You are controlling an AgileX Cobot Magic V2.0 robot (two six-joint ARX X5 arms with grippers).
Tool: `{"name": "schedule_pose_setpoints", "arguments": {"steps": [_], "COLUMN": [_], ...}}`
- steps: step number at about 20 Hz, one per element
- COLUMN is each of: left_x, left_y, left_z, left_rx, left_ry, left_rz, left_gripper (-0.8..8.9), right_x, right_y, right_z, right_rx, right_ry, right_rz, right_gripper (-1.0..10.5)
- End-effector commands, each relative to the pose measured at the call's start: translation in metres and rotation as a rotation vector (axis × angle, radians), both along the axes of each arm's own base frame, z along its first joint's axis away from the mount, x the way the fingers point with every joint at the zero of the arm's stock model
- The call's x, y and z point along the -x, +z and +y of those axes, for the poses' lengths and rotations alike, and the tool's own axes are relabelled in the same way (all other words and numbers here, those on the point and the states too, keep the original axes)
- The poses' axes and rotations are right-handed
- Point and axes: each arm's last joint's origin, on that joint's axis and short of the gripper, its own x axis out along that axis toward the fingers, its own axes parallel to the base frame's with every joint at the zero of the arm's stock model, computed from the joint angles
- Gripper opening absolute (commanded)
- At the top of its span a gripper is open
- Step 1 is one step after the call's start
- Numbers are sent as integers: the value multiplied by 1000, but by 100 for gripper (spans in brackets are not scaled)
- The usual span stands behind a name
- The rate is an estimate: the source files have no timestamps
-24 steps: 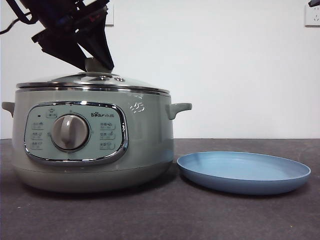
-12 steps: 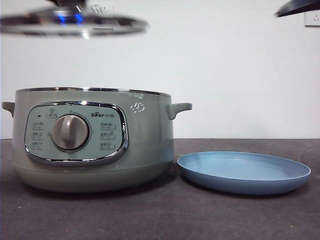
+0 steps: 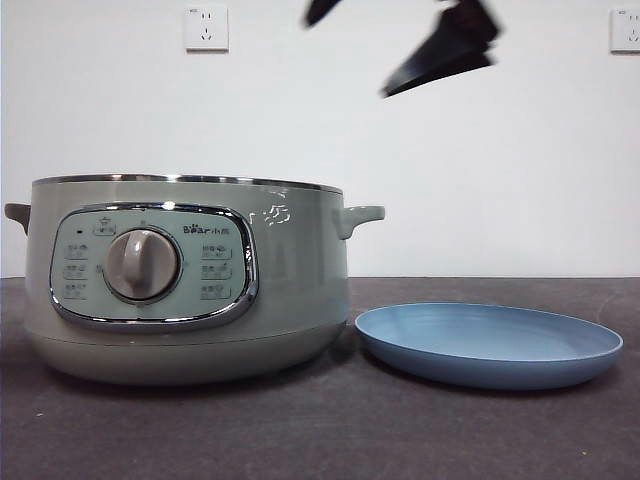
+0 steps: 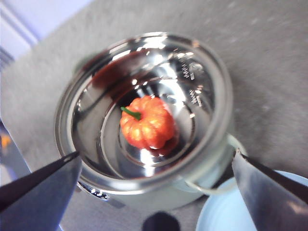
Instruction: Take the pumpkin out from the steamer,put the pumpkin in the blue plate,close the lid
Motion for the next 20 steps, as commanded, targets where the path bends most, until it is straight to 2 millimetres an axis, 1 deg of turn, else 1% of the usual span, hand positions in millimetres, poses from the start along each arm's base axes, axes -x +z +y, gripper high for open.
{"name": "schedule_pose_setpoints", "arguments": {"steps": [1,2,3,4,6,8,11,15,18,20], "left_x": [13,18,22,23,24,24,25,24,24,25], "left_y": [9,10,10,9,7,5,4,4,4,4], "left_z": [8,11,13,14,15,15,15,15,15,15], "left_rx": [19,13,9,3,-14,-25,-28,-28,-28,-29], "left_ry": [48,76,96,109,124,123,123,123,122,122], "left_rz": [-75,-80,-83,-80,-59,-39,-32,-33,-33,-32], "left_gripper": [-9,-9,-9,-9,-9,-9,-9,-9,-9,-9], "right_x": [-13,-20,-26,-31,-41,-47,-49,-54,-59,-60], "right_y": [-2,-2,-4,-6,-15,-27,-52,-85,-106,-112], "right_z": [31,48,61,75,102,121,138,152,157,159], "right_rx": [81,129,163,200,257,294,351,396,429,438], "right_ry": [54,76,93,110,127,135,162,185,194,197], "right_rz": [16,32,43,44,22,7,12,56,89,94], "right_gripper": [544,555,590,610,609,608,608,607,607,598]}}
